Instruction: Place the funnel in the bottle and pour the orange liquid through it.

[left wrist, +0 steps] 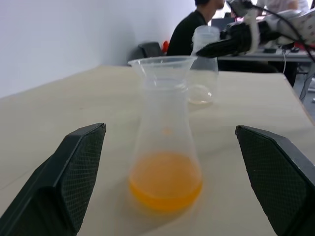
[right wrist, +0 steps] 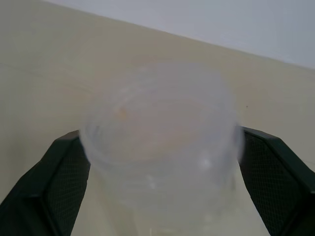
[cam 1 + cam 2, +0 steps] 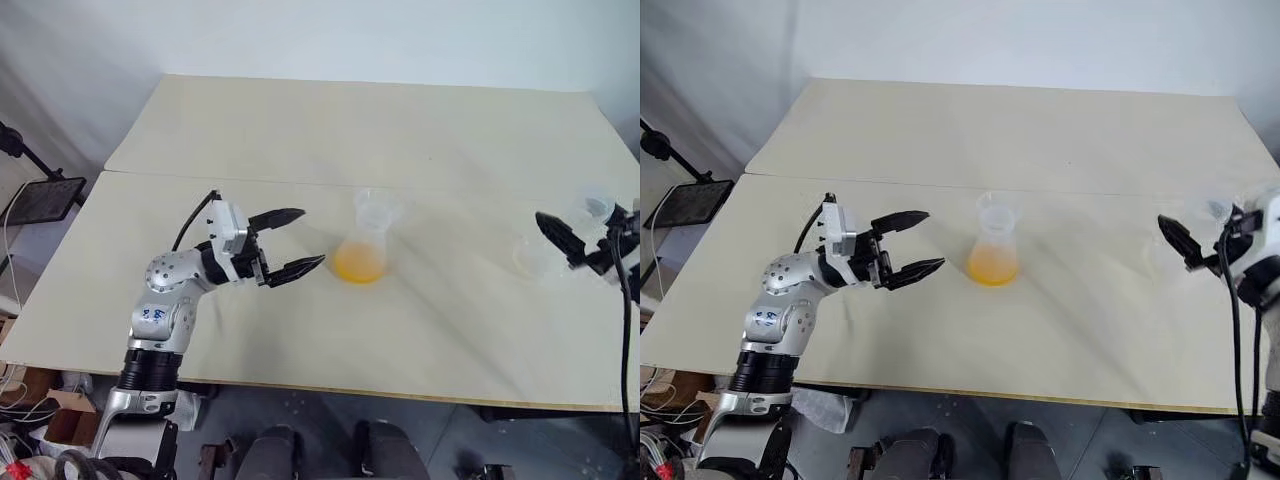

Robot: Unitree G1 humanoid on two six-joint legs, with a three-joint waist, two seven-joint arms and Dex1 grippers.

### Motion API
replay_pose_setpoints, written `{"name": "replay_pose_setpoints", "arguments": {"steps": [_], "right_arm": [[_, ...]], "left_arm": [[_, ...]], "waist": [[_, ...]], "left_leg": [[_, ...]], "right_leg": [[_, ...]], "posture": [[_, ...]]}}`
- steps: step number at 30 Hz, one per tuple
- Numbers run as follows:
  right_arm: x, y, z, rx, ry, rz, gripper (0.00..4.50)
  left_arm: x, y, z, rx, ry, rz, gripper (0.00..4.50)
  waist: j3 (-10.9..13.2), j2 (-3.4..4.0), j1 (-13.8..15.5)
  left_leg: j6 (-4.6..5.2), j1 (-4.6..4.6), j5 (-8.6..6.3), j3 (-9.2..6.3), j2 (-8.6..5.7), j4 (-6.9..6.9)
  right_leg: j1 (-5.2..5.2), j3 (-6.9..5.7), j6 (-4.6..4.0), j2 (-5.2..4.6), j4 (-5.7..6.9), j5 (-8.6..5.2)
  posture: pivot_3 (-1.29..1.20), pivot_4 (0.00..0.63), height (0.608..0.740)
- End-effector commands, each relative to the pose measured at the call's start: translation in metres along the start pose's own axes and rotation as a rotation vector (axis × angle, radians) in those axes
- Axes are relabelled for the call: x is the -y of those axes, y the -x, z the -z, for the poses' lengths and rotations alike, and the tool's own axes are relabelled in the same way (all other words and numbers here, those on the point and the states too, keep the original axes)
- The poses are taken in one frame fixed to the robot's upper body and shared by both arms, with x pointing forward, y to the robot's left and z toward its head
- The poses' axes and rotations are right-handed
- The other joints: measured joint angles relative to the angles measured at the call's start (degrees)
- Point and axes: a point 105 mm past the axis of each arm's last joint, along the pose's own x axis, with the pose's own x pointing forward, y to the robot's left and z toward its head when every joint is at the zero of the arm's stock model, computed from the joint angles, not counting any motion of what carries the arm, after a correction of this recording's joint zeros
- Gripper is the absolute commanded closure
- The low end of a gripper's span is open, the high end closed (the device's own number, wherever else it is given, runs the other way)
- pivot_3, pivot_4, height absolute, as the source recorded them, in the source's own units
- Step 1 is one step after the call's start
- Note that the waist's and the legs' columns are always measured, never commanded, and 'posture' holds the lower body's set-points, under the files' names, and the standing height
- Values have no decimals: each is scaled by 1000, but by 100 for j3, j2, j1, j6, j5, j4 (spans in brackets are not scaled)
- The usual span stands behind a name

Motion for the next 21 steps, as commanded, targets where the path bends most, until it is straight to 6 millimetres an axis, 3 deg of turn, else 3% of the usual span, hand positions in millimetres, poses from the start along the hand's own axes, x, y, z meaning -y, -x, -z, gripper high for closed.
{"name": "replay_pose_setpoints", "arguments": {"steps": [1, 6, 10, 12, 15, 19, 21], "right_arm": [[10, 22, -16, 29, 91, -23, 42], [5, 58, 13, -153, 235, -170, 42], [24, 71, 10, -132, 209, -90, 42], [20, 73, 6, -123, 211, -123, 42], [-29, 76, 1, -152, 211, -410, 42], [-64, 70, 2, -145, 202, -552, 42], [-93, 62, 2, -108, 198, -653, 42]], "left_arm": [[-1, 10, -3, -24, -19, -4, 0], [-5, 30, -1, -82, -32, -41, 0], [-8, 41, 1, -113, -26, -60, 0], [-7, 43, 2, -131, -31, -60, 0], [-4, 51, 7, -184, -41, -78, 0], [4, 57, 13, -228, -39, -56, 0], [6, 60, 13, -243, -53, -65, 0]], "waist": [[0, 0, -3], [1, -1, 11], [1, -1, 11], [1, -1, -4], [0, 0, -23], [0, 0, -35], [0, -1, -24]], "left_leg": [[0, 0, 0, 0, 0, 0], [1, 2, 0, 0, 2, -6], [3, 11, 0, 4, 1, -2], [2, 15, 1, 3, 4, -2], [1, 17, 0, -2, 8, -11], [-1, 23, -1, -1, 14, -16], [0, 28, 0, -12, 14, -8]], "right_leg": [[0, 0, 0, 0, -1, 0], [6, 1, 0, 0, -14, 0], [20, 2, 0, -2, -25, 0], [24, 2, 0, -1, -29, 0], [22, 0, 0, 1, -31, 0], [35, 1, 0, 7, -53, 0], [52, -4, 0, 5, -63, 0]], "posture": [[0, 150, 740], [0, 150, 740], [0, 150, 740], [0, 150, 740], [0, 150, 740], [0, 150, 740], [0, 150, 740]]}}
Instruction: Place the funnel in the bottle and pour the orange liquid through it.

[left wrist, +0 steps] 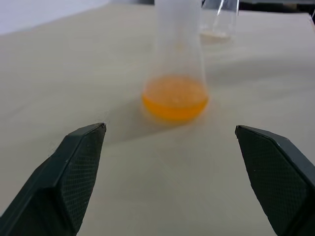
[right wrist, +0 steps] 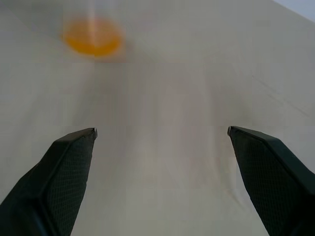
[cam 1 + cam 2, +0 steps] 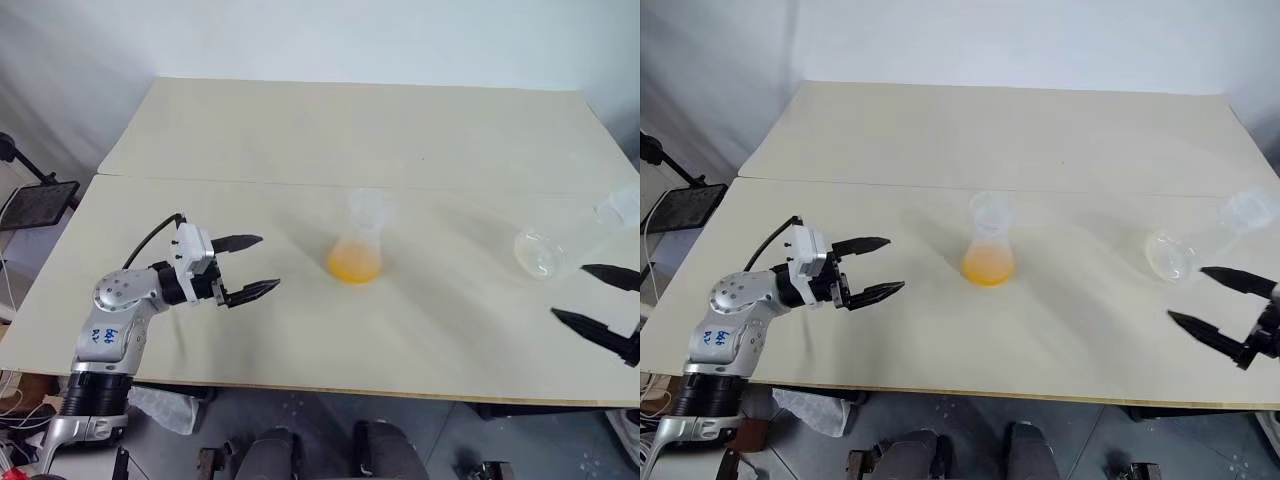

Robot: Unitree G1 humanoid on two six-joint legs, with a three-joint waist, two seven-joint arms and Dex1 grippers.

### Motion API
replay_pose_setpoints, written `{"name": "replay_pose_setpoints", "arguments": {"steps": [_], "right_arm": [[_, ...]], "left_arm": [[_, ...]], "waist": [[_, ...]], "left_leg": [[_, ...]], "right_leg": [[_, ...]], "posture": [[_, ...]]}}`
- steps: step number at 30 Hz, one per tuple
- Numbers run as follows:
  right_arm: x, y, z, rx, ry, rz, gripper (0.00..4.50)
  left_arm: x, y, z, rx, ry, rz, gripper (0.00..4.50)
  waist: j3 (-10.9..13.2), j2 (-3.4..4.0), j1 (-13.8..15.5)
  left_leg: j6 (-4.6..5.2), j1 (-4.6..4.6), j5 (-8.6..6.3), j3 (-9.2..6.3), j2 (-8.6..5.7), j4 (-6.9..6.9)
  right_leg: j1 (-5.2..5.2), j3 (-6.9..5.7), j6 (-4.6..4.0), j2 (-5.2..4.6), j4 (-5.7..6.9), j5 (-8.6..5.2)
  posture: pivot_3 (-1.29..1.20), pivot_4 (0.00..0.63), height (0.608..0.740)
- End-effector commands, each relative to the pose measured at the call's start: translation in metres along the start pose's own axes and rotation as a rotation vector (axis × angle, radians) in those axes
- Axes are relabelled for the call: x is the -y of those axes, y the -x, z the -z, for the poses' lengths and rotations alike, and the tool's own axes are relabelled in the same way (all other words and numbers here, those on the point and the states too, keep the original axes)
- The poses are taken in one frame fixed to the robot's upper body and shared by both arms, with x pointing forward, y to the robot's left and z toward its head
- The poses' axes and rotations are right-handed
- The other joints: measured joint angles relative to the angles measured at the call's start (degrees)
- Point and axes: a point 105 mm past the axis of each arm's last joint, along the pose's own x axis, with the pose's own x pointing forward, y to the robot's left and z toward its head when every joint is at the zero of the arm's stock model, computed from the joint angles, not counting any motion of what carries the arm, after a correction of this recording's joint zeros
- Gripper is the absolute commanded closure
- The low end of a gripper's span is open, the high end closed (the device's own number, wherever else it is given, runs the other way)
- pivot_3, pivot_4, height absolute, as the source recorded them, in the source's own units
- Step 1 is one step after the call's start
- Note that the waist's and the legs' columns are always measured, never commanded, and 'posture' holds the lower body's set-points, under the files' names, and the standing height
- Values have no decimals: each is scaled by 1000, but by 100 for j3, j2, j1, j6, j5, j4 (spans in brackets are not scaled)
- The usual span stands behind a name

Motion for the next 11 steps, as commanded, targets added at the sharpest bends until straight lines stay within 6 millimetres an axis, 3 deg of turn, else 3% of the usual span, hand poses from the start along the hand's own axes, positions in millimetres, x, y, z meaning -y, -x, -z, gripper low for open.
{"name": "replay_pose_setpoints", "arguments": {"steps": [1, 6, 11], "right_arm": [[-31, -29, -18, 84, 44, -141, 42], [-59, -50, -22, 136, 75, -245, 42], [-56, -54, -14, 146, 68, -219, 42]], "left_arm": [[3, 5, -10, -10, -71, -5, 0], [7, 13, -10, -19, -84, -17, 0], [4, 18, -9, -32, -102, -40, 0]], "waist": [[0, 0, 7], [0, 0, 91], [0, 0, 131]], "left_leg": [[0, 5, 0, -6, 0, 0], [-3, 5, -2, -19, -6, -1], [-2, 6, -3, -27, -10, 1]], "right_leg": [[7, -1, 0, -2, -1, 0], [11, -5, 0, -7, -4, 0], [20, -11, 0, -10, -9, 0]], "posture": [[0, 150, 740], [0, 150, 740], [0, 150, 740]]}}
